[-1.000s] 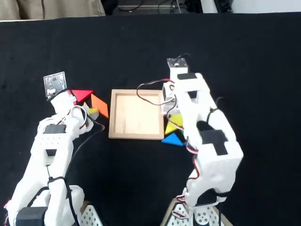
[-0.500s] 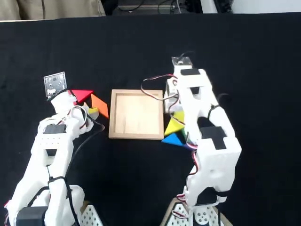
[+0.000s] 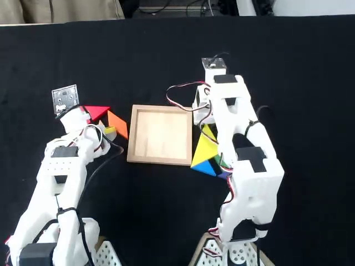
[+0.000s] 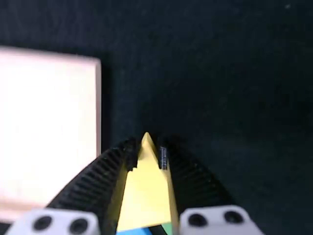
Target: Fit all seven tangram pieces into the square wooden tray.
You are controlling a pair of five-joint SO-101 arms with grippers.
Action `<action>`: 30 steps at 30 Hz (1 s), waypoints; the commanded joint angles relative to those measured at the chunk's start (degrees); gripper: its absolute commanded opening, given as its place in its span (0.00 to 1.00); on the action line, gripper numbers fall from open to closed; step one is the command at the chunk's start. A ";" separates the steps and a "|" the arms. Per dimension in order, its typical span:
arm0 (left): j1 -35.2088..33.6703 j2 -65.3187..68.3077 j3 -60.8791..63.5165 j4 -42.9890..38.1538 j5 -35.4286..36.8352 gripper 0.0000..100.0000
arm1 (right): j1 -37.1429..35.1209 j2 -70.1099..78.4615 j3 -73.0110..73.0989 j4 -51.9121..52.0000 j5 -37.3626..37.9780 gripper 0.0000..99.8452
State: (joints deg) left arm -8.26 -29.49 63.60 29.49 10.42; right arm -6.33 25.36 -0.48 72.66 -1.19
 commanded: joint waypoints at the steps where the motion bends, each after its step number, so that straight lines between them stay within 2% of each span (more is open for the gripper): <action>1: 0.40 -1.67 -0.40 -0.79 0.09 0.28 | 0.35 -6.81 -2.42 9.76 3.08 0.06; 4: 0.40 -1.67 -0.40 -0.79 0.09 0.28 | 0.26 -10.95 1.63 12.92 3.08 0.06; 9: 0.57 -1.67 -0.40 -0.79 0.09 0.28 | 0.18 -15.96 11.21 6.59 3.16 0.06; 14: 0.48 -1.67 -0.40 -0.79 0.09 0.28 | -3.43 -19.21 18.24 6.15 4.84 0.06; 22: 0.57 -1.67 -0.40 -0.79 0.09 0.28 | -0.79 -24.92 20.53 5.45 4.66 0.06; 30: 0.66 -1.67 -0.40 -0.88 0.09 0.28 | -2.81 -30.02 24.66 8.44 6.77 0.06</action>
State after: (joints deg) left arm -8.26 -29.49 63.60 29.49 10.42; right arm -8.53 -1.19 22.90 79.16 3.30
